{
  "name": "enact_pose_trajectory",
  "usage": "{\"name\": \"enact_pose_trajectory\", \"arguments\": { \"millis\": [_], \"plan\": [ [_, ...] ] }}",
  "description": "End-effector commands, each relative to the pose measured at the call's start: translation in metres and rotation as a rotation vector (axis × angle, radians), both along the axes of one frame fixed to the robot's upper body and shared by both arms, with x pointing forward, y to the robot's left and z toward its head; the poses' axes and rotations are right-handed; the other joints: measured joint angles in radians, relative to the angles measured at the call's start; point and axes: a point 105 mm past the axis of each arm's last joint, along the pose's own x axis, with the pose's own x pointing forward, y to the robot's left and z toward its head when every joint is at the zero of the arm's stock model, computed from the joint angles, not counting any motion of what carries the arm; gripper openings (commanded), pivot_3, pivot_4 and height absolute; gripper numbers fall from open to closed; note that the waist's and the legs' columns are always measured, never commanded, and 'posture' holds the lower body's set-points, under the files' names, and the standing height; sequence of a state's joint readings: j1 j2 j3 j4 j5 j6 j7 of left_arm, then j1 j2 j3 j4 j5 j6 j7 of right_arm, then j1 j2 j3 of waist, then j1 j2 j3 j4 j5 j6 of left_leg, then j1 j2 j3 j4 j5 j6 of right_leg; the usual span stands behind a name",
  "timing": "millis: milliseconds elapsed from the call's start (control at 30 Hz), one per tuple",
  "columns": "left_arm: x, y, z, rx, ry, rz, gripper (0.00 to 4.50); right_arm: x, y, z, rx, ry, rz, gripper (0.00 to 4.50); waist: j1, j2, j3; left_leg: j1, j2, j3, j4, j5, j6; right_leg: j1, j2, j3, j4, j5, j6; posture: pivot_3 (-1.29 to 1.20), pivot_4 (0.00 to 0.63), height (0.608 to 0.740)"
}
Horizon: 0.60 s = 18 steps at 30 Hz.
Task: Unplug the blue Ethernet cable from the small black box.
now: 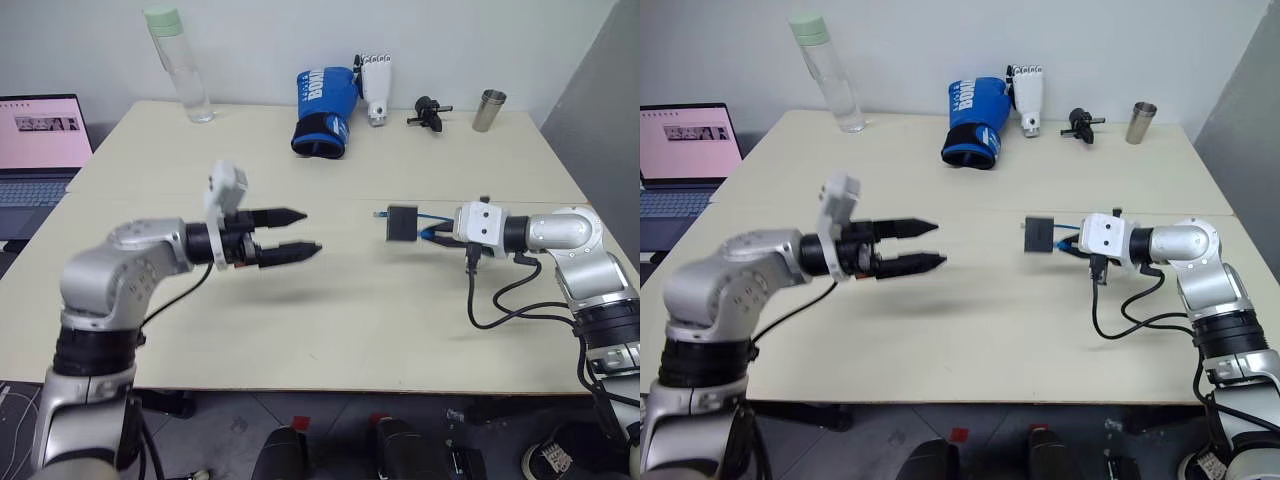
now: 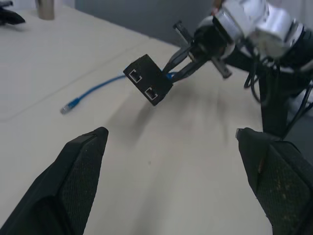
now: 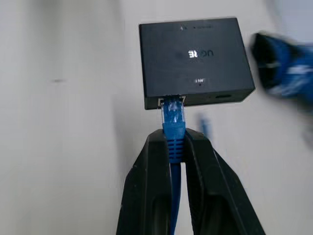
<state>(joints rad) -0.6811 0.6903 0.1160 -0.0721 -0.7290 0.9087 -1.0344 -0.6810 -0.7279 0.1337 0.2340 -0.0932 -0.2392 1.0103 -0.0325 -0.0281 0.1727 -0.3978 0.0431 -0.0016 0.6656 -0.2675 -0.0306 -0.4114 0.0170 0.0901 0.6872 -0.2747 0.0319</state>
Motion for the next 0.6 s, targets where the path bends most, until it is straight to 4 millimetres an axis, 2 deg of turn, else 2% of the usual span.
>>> {"name": "enact_pose_trajectory", "arguments": {
  "millis": [33, 300, 467, 600],
  "plan": [
    [0.009, -0.007, 0.019, -0.082, 0.015, -0.022, 4.5, -0.006, 0.016, 0.022, 0.009, -0.246, 0.019, 0.13, 0.0, 0.0, 0.0, 0.0, 0.0, 0.0, 0.0, 0.0, 0.0, 0.0, 0.0, 0.0, 0.0, 0.0, 0.0, 0.0, 0.15, 0.74],
    [0.03, -0.04, 0.011, -0.052, -0.051, -0.068, 4.5, -0.01, 0.038, 0.042, 0.028, -0.478, 0.024, 0.13, 0.001, 0.0, 0.0, 0.0, 0.0, 0.0, 0.001, 0.002, -0.003, -0.001, 0.0, 0.001, 0.001, 0.0, 0.0, 0.0, 0.15, 0.74],
    [0.041, -0.051, 0.01, -0.066, -0.076, -0.071, 4.5, -0.015, 0.05, 0.047, 0.03, -0.539, 0.061, 0.13, 0.001, 0.0, 0.0, 0.0, -0.001, 0.001, 0.001, 0.002, -0.003, -0.001, 0.0, 0.002, 0.001, 0.0, 0.0, 0.0, 0.15, 0.74],
    [0.05, -0.058, 0.017, -0.1, -0.106, -0.06, 4.5, -0.019, 0.058, 0.045, 0.021, -0.546, 0.092, 0.13, 0.001, 0.0, 0.0, 0.0, -0.001, 0.001, 0.0, 0.002, -0.003, -0.001, 0.0, 0.002, 0.001, 0.0, 0.0, 0.0, 0.15, 0.74]
  ]
}}
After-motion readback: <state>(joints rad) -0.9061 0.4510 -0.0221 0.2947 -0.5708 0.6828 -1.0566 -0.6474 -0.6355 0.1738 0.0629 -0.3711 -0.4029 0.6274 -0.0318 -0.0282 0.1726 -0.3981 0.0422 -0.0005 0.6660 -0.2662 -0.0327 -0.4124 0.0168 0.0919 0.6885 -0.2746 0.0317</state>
